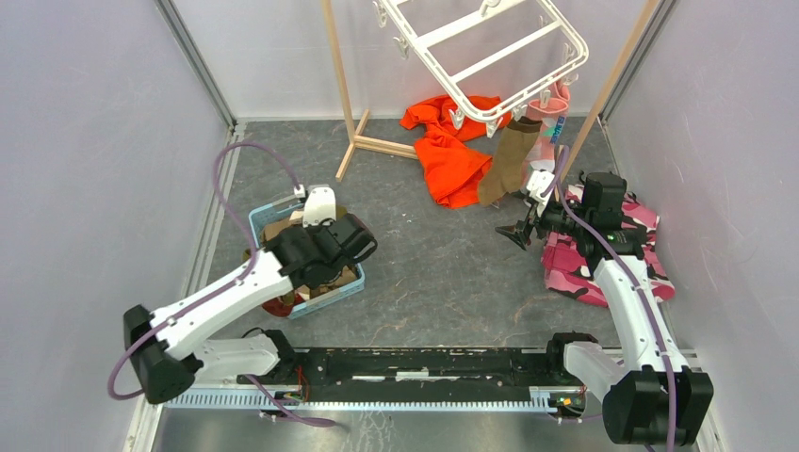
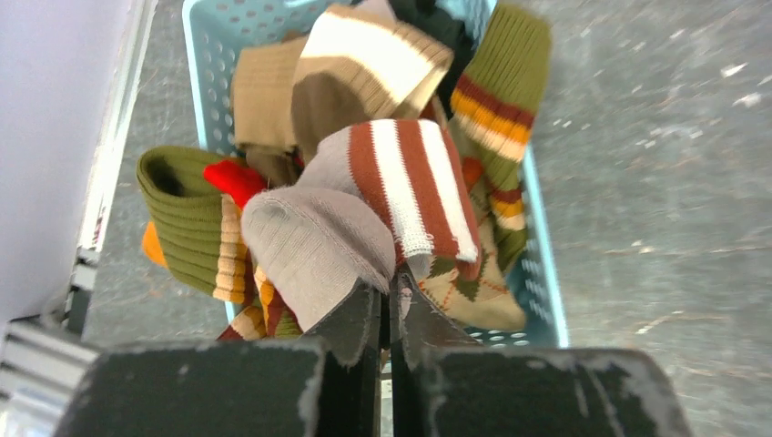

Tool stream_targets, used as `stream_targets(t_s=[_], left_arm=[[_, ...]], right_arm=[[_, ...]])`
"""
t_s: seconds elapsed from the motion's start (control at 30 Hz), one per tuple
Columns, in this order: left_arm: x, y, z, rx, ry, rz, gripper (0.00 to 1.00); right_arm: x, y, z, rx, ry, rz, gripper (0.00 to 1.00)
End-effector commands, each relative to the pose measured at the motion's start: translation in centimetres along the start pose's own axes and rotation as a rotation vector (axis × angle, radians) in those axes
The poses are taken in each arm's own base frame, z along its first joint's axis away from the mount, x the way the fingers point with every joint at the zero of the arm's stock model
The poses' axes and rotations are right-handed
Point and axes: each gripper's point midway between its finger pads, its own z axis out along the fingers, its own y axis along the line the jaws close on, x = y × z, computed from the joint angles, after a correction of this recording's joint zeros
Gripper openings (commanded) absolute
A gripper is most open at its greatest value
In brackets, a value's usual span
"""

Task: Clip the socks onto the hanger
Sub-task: Move the bin to the center of the board.

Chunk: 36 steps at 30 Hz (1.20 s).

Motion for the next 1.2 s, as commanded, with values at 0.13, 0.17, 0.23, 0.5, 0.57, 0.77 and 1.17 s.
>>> stream_targets(t_s=[0.13, 0.17, 0.23, 0.5, 0.57, 0.77, 1.17], left_arm=[[-7.8, 0.6, -3.8, 0.148, -0.208, -0.172, 0.02], [-8.3, 0.7, -4.0, 0.154, -0.222, -0.183, 0.02], [-9.0, 0.9, -4.1, 0.148, -0.239, -0.185, 0.02], [-9.9, 3.9, 1.2, -0.060, -0.211, -0.168, 0.02], [-10.4, 4.4, 1.8, -0.063, -0.216, -0.203, 0.02], [-10.3, 4.1, 1.8, -0.013, -0.202, -0.205, 0.02], [-6.5, 5.1, 4.9, -0.088, -0.109, -0.207, 0.02]], right_arm=[[-1.7, -0.8, -0.2, 0.004, -0.029, -0.043, 0.90], [-1.7, -0.8, -0.2, 0.004, -0.030, -0.043, 0.90], [-1.6, -0.7, -0.2, -0.001, -0.030, -0.040, 0.90], [-1.6, -0.5, -0.2, -0.007, -0.033, -0.040, 0.90], [-1.6, -0.6, -0.2, -0.007, -0.034, -0.040, 0.90], [-1.5, -0.5, -0.1, -0.013, -0.031, -0.035, 0.90], [-1.4, -0.5, 0.0, -0.017, -0.033, -0.032, 0.90]])
